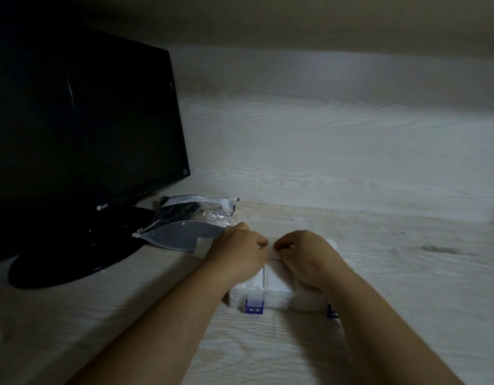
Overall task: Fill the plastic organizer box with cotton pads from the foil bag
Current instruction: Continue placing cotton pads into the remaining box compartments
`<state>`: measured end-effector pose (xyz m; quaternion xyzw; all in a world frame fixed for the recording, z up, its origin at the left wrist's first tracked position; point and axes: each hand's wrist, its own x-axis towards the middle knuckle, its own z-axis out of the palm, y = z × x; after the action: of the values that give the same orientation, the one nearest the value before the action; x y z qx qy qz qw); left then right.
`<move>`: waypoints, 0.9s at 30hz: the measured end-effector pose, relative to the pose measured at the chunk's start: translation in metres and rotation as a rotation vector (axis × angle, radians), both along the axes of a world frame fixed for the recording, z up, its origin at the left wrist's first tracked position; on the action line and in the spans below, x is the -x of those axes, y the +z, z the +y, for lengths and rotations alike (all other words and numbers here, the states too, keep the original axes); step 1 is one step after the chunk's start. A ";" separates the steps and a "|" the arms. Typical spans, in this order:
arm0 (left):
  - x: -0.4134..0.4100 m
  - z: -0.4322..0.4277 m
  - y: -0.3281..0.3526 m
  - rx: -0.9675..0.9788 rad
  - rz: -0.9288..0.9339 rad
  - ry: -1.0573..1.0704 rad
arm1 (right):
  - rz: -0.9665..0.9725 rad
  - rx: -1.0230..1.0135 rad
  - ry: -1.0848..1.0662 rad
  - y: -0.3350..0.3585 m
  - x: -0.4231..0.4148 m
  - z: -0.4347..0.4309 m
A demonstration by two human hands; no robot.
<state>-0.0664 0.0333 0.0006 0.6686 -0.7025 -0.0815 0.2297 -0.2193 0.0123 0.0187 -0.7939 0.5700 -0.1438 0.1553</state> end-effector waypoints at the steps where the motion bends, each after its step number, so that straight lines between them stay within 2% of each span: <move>1: 0.000 0.000 -0.001 0.010 0.002 0.004 | -0.010 0.013 0.003 -0.002 0.001 0.000; 5: 0.000 0.000 -0.003 0.059 0.052 0.016 | -0.090 0.110 -0.005 -0.009 0.004 -0.003; 9: 0.000 0.002 -0.004 0.056 0.062 0.013 | -0.022 0.141 -0.024 -0.009 0.004 -0.003; 19: 0.000 0.002 -0.005 0.072 0.031 0.011 | -0.037 0.174 -0.038 -0.010 0.004 -0.003; 27: -0.001 0.001 -0.005 0.060 0.046 0.018 | 0.018 0.068 -0.033 -0.003 0.005 0.000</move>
<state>-0.0656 0.0346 -0.0044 0.6658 -0.6931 -0.0736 0.2664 -0.2240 0.0120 0.0155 -0.7905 0.5792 -0.1585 0.1205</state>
